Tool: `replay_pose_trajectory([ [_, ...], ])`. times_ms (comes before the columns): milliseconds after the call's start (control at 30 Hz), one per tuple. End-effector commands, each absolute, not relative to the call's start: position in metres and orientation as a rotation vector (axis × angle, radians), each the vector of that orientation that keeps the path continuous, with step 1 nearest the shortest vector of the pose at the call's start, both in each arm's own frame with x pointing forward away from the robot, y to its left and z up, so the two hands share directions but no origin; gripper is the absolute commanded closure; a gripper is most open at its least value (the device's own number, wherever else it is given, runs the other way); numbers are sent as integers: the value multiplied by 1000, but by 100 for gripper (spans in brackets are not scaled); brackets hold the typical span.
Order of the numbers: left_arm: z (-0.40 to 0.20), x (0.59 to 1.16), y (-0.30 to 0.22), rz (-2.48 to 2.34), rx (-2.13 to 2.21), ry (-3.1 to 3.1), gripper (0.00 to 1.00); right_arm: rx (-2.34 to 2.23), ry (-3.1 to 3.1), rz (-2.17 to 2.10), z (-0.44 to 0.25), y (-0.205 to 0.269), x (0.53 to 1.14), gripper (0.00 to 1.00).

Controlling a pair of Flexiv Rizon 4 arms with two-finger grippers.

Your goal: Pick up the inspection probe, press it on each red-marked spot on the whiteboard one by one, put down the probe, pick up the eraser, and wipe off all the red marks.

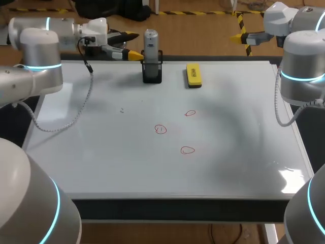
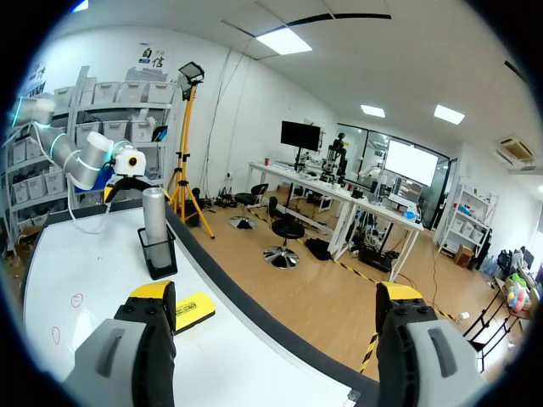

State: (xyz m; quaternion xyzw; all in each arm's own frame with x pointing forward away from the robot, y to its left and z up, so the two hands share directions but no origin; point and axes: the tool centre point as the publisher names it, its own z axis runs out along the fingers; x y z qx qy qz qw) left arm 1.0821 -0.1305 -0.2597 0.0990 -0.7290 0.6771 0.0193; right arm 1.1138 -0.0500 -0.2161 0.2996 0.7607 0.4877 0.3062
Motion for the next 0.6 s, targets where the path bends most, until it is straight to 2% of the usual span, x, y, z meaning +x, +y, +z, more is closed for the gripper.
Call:
replay_pose_trajectory([
  [33,-264,1088,-141,2073,200,-2221,0,793,2013,1291,-216,-50,1114,0],
  [600,-281,1085,-172,2079,204,-2167,0,793,2013,1291,-216,-50,1114,0],
])
